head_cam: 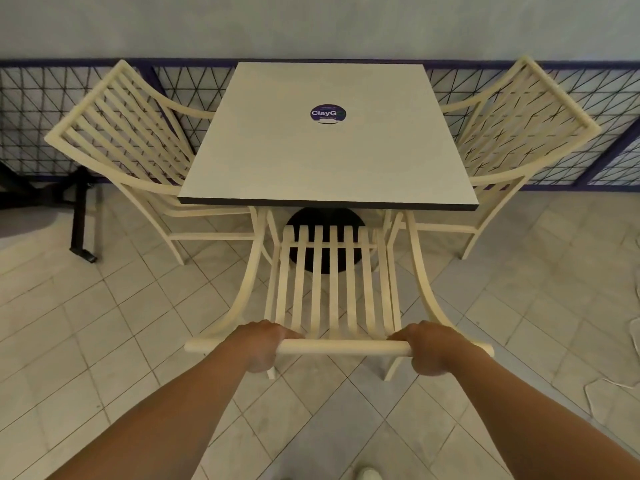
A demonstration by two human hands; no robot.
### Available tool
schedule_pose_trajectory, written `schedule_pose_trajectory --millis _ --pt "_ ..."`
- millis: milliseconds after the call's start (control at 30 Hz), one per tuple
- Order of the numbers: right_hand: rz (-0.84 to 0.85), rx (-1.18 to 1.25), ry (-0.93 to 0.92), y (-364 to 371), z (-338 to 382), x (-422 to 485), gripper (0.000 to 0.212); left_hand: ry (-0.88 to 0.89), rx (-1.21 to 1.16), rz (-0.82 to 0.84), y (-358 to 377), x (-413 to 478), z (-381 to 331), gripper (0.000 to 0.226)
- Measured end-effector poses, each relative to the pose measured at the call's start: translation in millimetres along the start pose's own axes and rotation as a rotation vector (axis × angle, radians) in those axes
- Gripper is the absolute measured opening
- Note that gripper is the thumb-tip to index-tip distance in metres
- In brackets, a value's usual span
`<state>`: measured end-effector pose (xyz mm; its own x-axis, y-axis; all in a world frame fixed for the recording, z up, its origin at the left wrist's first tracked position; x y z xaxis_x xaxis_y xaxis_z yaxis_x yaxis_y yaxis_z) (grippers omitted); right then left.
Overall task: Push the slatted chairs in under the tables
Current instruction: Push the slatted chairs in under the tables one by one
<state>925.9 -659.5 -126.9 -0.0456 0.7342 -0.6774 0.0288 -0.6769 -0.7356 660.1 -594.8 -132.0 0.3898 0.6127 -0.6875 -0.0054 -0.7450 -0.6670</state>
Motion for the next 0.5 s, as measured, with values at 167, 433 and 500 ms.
schedule_pose_trajectory --millis 167,433,500 --pt "-0.023 0.037 0.026 2.1 -6.4 0.8 0.063 0.022 0.015 -0.003 -0.2 -2.3 -1.1 0.078" --pt "-0.033 0.05 -0.005 -14.2 0.2 14.4 0.062 0.011 0.007 -0.018 -13.5 6.6 8.4 0.075" --pt "-0.038 0.054 -0.01 -18.4 0.6 17.9 0.063 0.016 0.004 -0.016 -18.2 9.3 9.3 0.074"
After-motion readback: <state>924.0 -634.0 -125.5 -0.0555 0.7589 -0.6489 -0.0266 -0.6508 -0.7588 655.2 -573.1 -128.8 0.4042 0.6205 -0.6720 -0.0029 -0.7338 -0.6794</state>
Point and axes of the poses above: each hand's wrist, its own x-axis towards the middle knuckle, its own y-axis out of the palm, z = x × y, the point moved 10 cm from there along x, towards the middle knuckle, and after that the axes turned 11 degrees about -x, right-handed, at the moved point
